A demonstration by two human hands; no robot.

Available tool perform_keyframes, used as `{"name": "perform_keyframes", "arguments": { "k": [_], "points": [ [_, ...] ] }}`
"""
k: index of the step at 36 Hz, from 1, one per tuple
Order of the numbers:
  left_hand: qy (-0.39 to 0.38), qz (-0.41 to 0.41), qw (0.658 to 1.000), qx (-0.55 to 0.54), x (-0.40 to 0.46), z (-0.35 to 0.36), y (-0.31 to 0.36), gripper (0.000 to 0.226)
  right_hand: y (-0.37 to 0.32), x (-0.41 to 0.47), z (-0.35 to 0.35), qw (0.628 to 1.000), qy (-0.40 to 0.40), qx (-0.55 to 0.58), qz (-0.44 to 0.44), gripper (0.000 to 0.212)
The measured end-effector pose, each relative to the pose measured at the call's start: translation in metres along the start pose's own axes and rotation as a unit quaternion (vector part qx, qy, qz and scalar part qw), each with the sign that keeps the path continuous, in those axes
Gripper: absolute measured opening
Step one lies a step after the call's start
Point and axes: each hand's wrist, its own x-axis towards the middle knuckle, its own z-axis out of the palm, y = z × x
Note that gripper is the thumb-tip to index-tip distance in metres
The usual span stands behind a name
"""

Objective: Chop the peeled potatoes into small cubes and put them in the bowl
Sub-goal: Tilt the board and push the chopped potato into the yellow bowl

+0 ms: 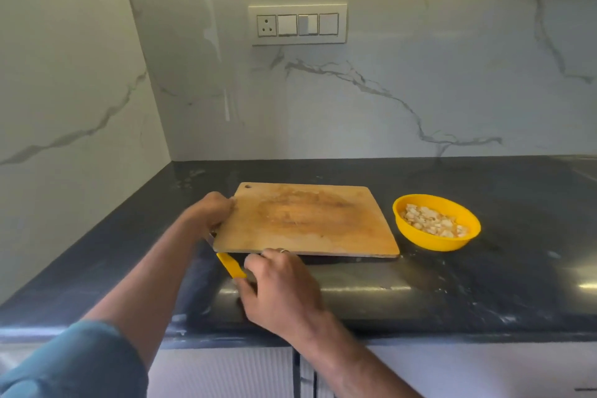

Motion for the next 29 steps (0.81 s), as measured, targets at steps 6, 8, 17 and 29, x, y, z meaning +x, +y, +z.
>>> {"name": "perform_keyframes", "arguments": {
  "k": [6,8,17,29],
  "points": [
    [-0.003,0.053,0.993,0.104,0.004,-0.009,-0.006,0.035,-0.006,0.007,0.008,1.000,-0.020,0.001,-0.002,0.026],
    [0.000,0.061,0.993,0.103,0.007,-0.009,-0.009,0.033,-0.003,0.010,0.011,1.000,-0.025,0.019,0.004,0.017],
    [-0.023,0.083,0.994,0.073,0.013,-0.013,-0.020,0.023,0.008,0.012,0.011,0.997,-0.042,0.059,0.006,0.010],
    [-0.020,0.110,0.993,0.032,0.027,-0.014,-0.032,0.019,0.070,-0.022,-0.058,0.980,0.030,0.184,0.069,0.012]
  ]
}}
